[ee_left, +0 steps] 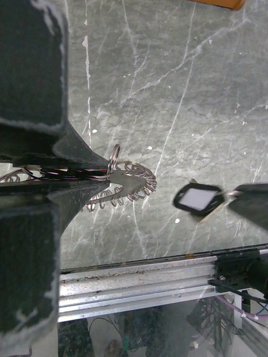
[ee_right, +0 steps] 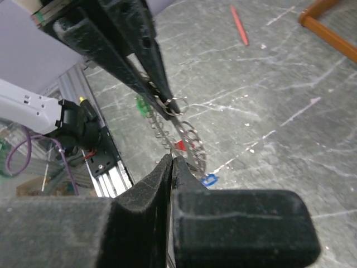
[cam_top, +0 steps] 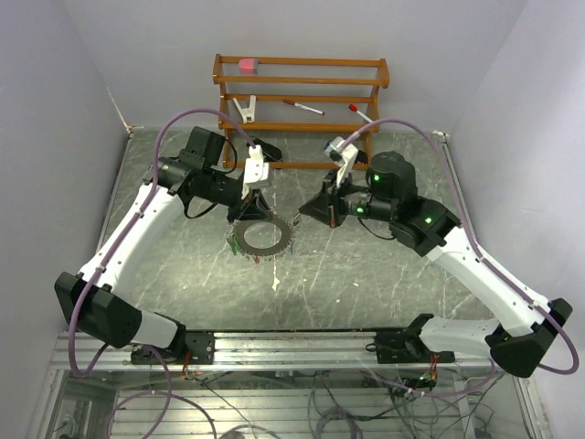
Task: Put the keys on the keyring
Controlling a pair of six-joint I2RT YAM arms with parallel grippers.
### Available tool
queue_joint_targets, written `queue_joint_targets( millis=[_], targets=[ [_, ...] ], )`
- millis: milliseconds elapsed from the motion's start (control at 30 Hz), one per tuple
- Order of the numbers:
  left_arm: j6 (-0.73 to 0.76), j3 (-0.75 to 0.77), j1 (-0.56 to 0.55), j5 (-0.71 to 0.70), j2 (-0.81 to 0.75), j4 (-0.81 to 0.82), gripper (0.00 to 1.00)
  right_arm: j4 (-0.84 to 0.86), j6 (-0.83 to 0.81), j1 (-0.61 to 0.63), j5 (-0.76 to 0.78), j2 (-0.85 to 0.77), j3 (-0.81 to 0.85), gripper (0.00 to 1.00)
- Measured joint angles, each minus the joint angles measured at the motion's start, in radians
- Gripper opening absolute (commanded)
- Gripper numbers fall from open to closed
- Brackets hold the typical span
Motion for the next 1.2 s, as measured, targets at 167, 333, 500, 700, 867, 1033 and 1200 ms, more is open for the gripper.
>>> queue_joint_targets(
  millis=[167, 333, 500, 700, 867, 1033, 1200],
  targets=[
    [-0.001, 0.022, -0.003, 0.006, 0.015, -0.005, 0.07, 0.013, -0.029, 0.108, 0.052, 0.066, 0.027, 0.00],
    [-0.010, 0.024, -0.007, 0.011, 0.015, -0.005, 0.07, 0.022, -0.047, 0.150, 0.092, 0.100, 0.027, 0.00],
    [-0.023, 0.019, -0.011, 0.011, 0.011, 0.000, 0.07, 0.034, -0.067, 0.172, 0.132, 0.124, 0.057, 0.00],
    [-0.035, 0.002, -0.012, 0.014, -0.002, 0.001, 0.07, 0.049, -0.090, 0.189, 0.179, 0.128, 0.071, 0.00],
    [-0.043, 0.002, -0.014, 0.026, -0.009, 0.001, 0.07, 0.057, -0.105, 0.200, 0.208, 0.140, 0.079, 0.00],
    [-0.046, 0.002, -0.019, 0.033, -0.010, 0.000, 0.07, 0.056, -0.122, 0.217, 0.234, 0.166, 0.100, 0.00],
    [-0.046, 0.002, -0.019, 0.033, -0.010, 0.000, 0.07, 0.058, -0.133, 0.227, 0.249, 0.171, 0.106, 0.00]
  ],
)
